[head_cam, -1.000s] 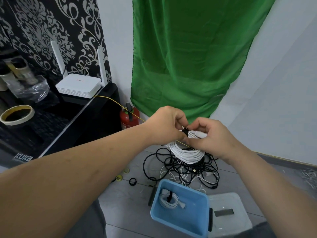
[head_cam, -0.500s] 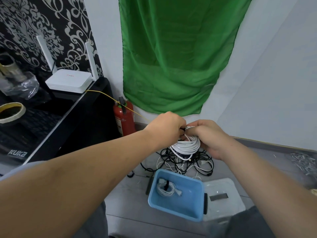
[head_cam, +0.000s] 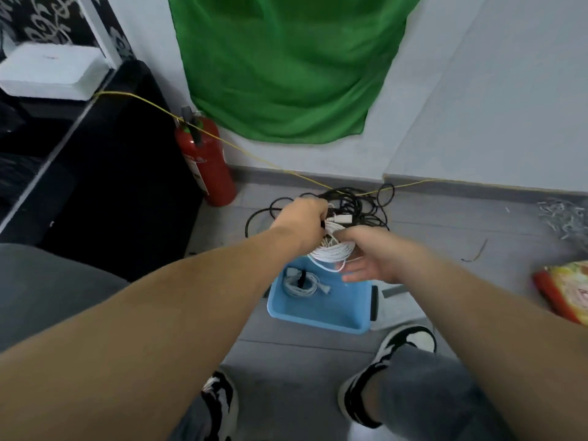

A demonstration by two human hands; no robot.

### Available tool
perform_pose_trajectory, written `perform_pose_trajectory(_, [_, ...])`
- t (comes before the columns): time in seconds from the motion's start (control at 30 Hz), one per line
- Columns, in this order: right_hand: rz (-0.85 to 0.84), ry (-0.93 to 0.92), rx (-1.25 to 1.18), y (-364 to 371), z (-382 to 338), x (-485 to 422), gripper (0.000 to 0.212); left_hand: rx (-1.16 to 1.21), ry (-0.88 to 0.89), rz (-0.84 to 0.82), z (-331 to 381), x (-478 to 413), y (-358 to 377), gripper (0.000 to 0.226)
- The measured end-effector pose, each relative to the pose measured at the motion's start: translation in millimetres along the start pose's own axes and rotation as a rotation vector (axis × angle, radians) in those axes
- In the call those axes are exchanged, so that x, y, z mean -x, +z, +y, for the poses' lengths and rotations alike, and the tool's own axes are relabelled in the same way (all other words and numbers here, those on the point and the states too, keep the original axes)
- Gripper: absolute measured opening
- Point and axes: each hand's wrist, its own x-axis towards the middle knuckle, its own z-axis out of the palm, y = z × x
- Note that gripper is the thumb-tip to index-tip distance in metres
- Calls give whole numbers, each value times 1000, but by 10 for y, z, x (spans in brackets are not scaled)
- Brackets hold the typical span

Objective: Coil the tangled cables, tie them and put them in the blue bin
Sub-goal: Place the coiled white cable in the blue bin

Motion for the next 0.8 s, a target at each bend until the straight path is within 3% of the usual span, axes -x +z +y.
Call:
perform_pose_trajectory(0.17, [32, 110, -153, 85, 549, -463, 23, 36, -194, -74, -293, -114, 732, 10])
perform_pose_trajectory(0.43, [223, 332, -264, 293, 1182, -1037, 7, 74, -344, -248, -560, -145, 1733, 9])
perform_pose_trajectory(0.57, [274, 386, -442, 304, 1294, -1205, 15, 123, -382, -277, -617, -224, 2004, 4])
perform_pose_trajectory(0.73, [300, 311, -558, 283, 1297, -1296, 34, 311, -369, -362, -608, -254, 2111, 23])
perform_pose_trajectory(0.8, [311, 304, -576, 322, 1183, -1192, 30, 341, -345, -418, -630, -217, 2096, 32])
